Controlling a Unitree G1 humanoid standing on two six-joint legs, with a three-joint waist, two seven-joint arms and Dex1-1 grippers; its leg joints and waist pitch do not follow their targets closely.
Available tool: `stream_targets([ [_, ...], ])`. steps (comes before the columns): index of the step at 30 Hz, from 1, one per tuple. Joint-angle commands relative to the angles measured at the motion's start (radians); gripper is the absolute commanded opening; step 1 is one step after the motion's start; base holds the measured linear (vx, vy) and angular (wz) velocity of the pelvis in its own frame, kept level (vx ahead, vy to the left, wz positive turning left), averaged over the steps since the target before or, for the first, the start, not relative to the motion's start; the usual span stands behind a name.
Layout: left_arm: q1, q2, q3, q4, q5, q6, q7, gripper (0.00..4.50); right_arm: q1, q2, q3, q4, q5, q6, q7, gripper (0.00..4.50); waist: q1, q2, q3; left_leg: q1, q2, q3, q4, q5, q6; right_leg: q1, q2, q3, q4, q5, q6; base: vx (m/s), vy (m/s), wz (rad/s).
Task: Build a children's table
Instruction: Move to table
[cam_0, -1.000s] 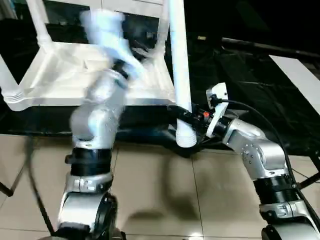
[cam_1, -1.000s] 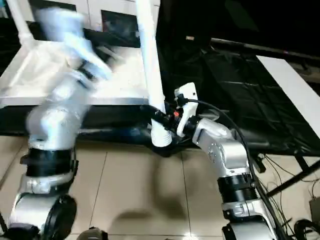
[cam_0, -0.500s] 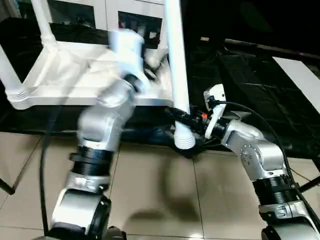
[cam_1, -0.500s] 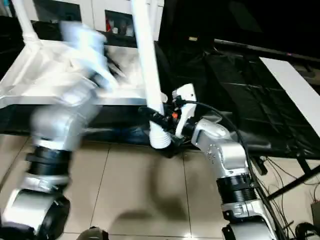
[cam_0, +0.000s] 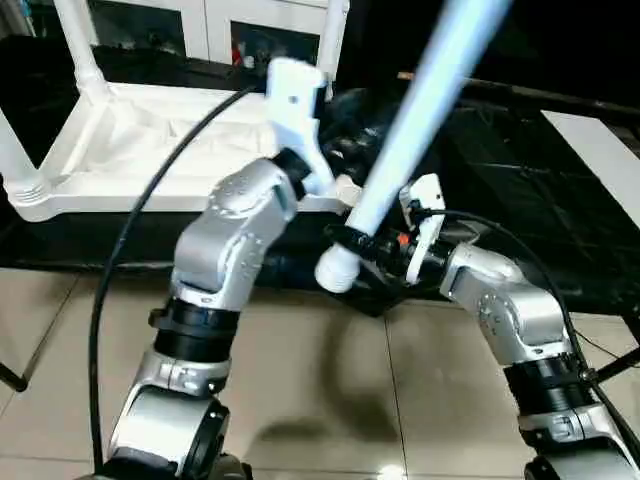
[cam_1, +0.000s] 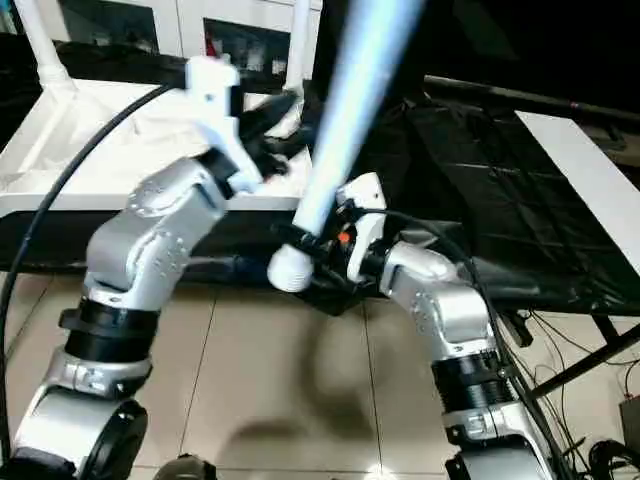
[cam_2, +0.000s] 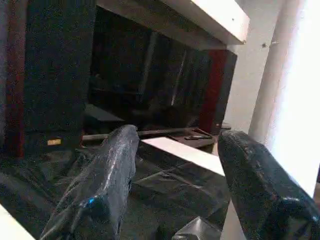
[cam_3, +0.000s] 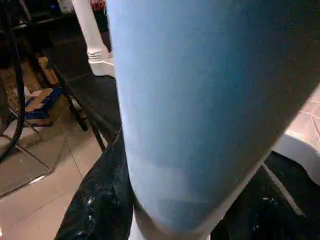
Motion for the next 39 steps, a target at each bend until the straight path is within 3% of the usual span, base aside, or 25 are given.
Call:
stream_targets([
  [1, 0.001, -0.025, -0.049, -0.013, -0.006, 0.010, -0.031, 2.96, 0.002, -0.006, 0.013, -0.015, -0.013, 0.005, -0.002, 1.80, -0.001, 0.013, -0.076, 0.037, 0.068, -0.028, -0.074, -0.230, -0.057, 0.035, -0.090, 0.064, -0.083, -0.165, -0.161, 0.000, 0.000, 0.00],
  [11, -0.048, 0.035, 0.084, 0.046, 0.047, -0.047, 0.097, 2.96, -0.007, -0.014, -0.032, -0.004, -0.021, -0.019, -0.049, 1.80, 0.000, 0.018, -0.080, 0.037, 0.067, -0.028, -0.072, -0.198, -0.052, 0.038, -0.087, 0.063, -0.073, -0.085, -0.172, 0.000, 0.000, 0.00],
  [14, -0.035, 0.097, 0.113, 0.013, 0.077, -0.034, 0.114, 2.96, -0.024, 0.006, -0.091, 0.020, -0.039, -0.036, -0.161, 1.80, -0.003, 0.021, -0.079, 0.040, 0.067, -0.028, -0.074, -0.202, -0.065, 0.034, -0.086, 0.063, -0.072, -0.088, -0.173, 0.000, 0.000, 0.00],
  [16, 0.010, 0.152, 0.137, -0.044, 0.111, 0.000, 0.141, 2.96, -0.027, 0.028, -0.150, -0.008, -0.028, -0.009, -0.261, 1.80, -0.004, 0.027, -0.080, 0.043, 0.069, -0.029, -0.077, -0.205, -0.077, 0.032, -0.085, 0.062, -0.069, -0.088, -0.173, 0.000, 0.000, 0.00],
  [18, 0.037, 0.172, 0.148, -0.067, 0.119, 0.028, 0.149, 2.96, -0.022, 0.034, -0.167, -0.031, -0.034, -0.016, -0.295, 1.80, -0.005, 0.032, -0.081, 0.043, 0.068, -0.028, -0.076, -0.192, -0.087, 0.033, -0.082, 0.062, -0.062, -0.055, -0.171, 0.000, 0.000, 0.00],
  [20, 0.093, 0.198, 0.154, -0.079, 0.150, 0.022, 0.167, 2.96, -0.018, 0.048, -0.189, -0.061, -0.060, -0.087, -0.350, 1.80, -0.005, 0.031, -0.080, 0.042, 0.065, -0.025, -0.076, -0.191, -0.087, 0.032, -0.080, 0.063, -0.064, -0.053, -0.164, 0.000, 0.000, 0.00],
  [22, 0.204, 0.196, 0.153, -0.054, 0.193, -0.075, 0.190, 2.96, -0.017, 0.083, -0.242, -0.064, -0.124, -0.187, -0.524, 1.80, -0.006, 0.029, -0.080, 0.040, 0.064, -0.025, -0.077, -0.187, -0.095, 0.029, -0.081, 0.064, -0.066, -0.069, -0.147, 0.000, 0.000, 0.00],
  [24, 0.229, 0.189, 0.153, -0.047, 0.197, -0.097, 0.194, 2.96, -0.010, 0.090, -0.254, -0.063, -0.118, -0.199, -0.536, 1.80, -0.006, 0.031, -0.080, 0.044, 0.065, -0.023, -0.078, -0.206, -0.100, 0.026, -0.081, 0.066, -0.069, -0.089, -0.134, 0.000, 0.000, 0.00],
  [26, 0.279, 0.178, 0.123, -0.029, 0.227, -0.128, 0.214, 2.96, 0.038, 0.095, -0.216, -0.084, -0.090, -0.192, -0.447, 1.80, -0.004, 0.037, -0.074, 0.060, 0.067, -0.028, -0.088, -0.366, -0.109, 0.028, -0.078, 0.065, -0.085, -0.229, -0.099, 0.000, 0.000, 0.00],
  [27, 0.311, 0.141, 0.144, -0.004, 0.215, -0.144, 0.249, 2.96, 0.075, 0.129, -0.179, -0.102, -0.095, -0.163, -0.456, 1.80, -0.006, 0.041, -0.072, 0.073, 0.069, -0.032, -0.093, -0.471, -0.113, 0.029, -0.076, 0.060, -0.096, -0.318, -0.089, 0.000, 0.000, 0.00],
  [28, 0.311, 0.141, 0.144, -0.004, 0.215, -0.144, 0.249, 2.96, 0.075, 0.129, -0.179, -0.102, -0.095, -0.163, -0.456, 1.80, -0.009, 0.041, -0.067, 0.081, 0.070, -0.034, -0.096, -0.532, -0.110, 0.030, -0.074, 0.055, -0.107, -0.378, -0.088, 0.000, 0.000, 0.00],
  [29, 0.334, 0.131, 0.158, 0.023, 0.219, -0.157, 0.273, 2.96, 0.093, 0.149, -0.147, -0.105, -0.106, -0.162, -0.458, 1.80, -0.016, 0.046, -0.056, 0.106, 0.067, -0.037, -0.095, -0.661, -0.102, 0.029, -0.068, 0.039, -0.133, -0.532, -0.084, 0.000, 0.000, 0.00],
  [30, 0.335, 0.131, 0.158, 0.023, 0.219, -0.158, 0.273, 2.96, 0.093, 0.150, -0.145, -0.105, -0.107, -0.162, -0.458, 1.80, -0.021, 0.046, -0.050, 0.127, 0.065, -0.037, -0.087, -0.722, -0.100, 0.028, -0.066, 0.026, -0.153, -0.615, -0.078, 0.000, 0.000, 0.00],
  [31, 0.351, 0.126, 0.171, 0.028, 0.217, -0.159, 0.280, 2.96, 0.100, 0.159, -0.126, -0.100, -0.114, -0.168, -0.451, 1.80, -0.031, 0.043, -0.043, 0.131, 0.061, -0.041, -0.081, -0.739, -0.090, 0.048, -0.066, 0.006, -0.172, -0.700, -0.053, 0.019, 0.025, -0.19],
  [32, 0.351, 0.126, 0.172, 0.027, 0.218, -0.159, 0.281, 2.96, 0.100, 0.159, -0.125, -0.100, -0.115, -0.168, -0.451, 1.80, -0.048, 0.045, -0.037, 0.131, 0.064, -0.045, -0.085, -0.768, -0.094, 0.071, -0.062, -0.017, -0.177, -0.739, -0.026, 0.000, 0.000, 0.00],
  [33, 0.357, 0.128, 0.175, 0.025, 0.219, -0.159, 0.282, 2.96, 0.102, 0.165, -0.118, -0.096, -0.119, -0.173, -0.453, 1.80, -0.047, 0.060, -0.040, 0.138, 0.070, -0.047, -0.092, -0.798, -0.098, 0.085, -0.060, -0.023, -0.169, -0.710, -0.032, 0.042, 0.037, -0.21],
  [34, 0.359, 0.129, 0.176, 0.024, 0.220, -0.159, 0.283, 2.96, 0.103, 0.168, -0.117, -0.094, -0.120, -0.176, -0.455, 1.80, -0.064, 0.076, -0.035, 0.121, 0.089, -0.052, -0.154, -0.919, -0.121, 0.119, -0.032, -0.028, -0.086, -0.537, -0.054, 0.043, 0.024, -0.18],
  [35, 0.361, 0.129, 0.176, 0.022, 0.221, -0.162, 0.282, 2.96, 0.105, 0.168, -0.111, -0.092, -0.121, -0.177, -0.453, 1.80, -0.055, 0.061, -0.030, 0.042, 0.054, -0.057, -0.186, -0.925, -0.101, 0.175, -0.033, -0.039, -0.055, -0.505, -0.044, 0.043, 0.024, -0.18],
  [36, 0.363, 0.132, 0.176, 0.019, 0.223, -0.164, 0.281, 2.96, 0.108, 0.166, -0.101, -0.086, -0.127, -0.183, -0.448, 1.80, -0.038, 0.075, -0.037, -0.015, 0.016, -0.044, -0.202, -0.885, -0.076, 0.231, -0.027, -0.036, -0.021, -0.494, -0.027, 0.000, 0.000, 0.00],
  [37, 0.365, 0.131, 0.183, 0.018, 0.222, -0.174, 0.280, 2.96, 0.110, 0.162, -0.091, -0.079, -0.130, -0.191, -0.434, 1.80, -0.049, 0.044, -0.044, 0.006, -0.004, -0.029, -0.134, -0.675, -0.007, 0.200, -0.090, 0.004, -0.101, -0.679, 0.007, 0.024, -0.010, 0.50],
  [38, 0.365, 0.132, 0.185, 0.018, 0.223, -0.176, 0.280, 2.96, 0.110, 0.160, -0.088, -0.077, -0.134, -0.194, -0.430, 1.80, -0.038, 0.015, -0.039, 0.052, 0.009, -0.038, 0.079, -0.396, 0.064, 0.153, -0.250, 0.026, -0.259, -1.044, -0.019, 0.024, -0.010, 0.50],
  [39, 0.366, 0.132, 0.185, 0.019, 0.224, -0.178, 0.280, 2.96, 0.110, 0.160, -0.088, -0.077, -0.135, -0.194, -0.429, 1.80, -0.039, 0.015, -0.041, 0.011, 0.025, -0.047, 0.122, -0.284, 0.086, 0.181, -0.286, 0.037, -0.260, -1.050, -0.039, 0.106, -0.007, 0.49],
])
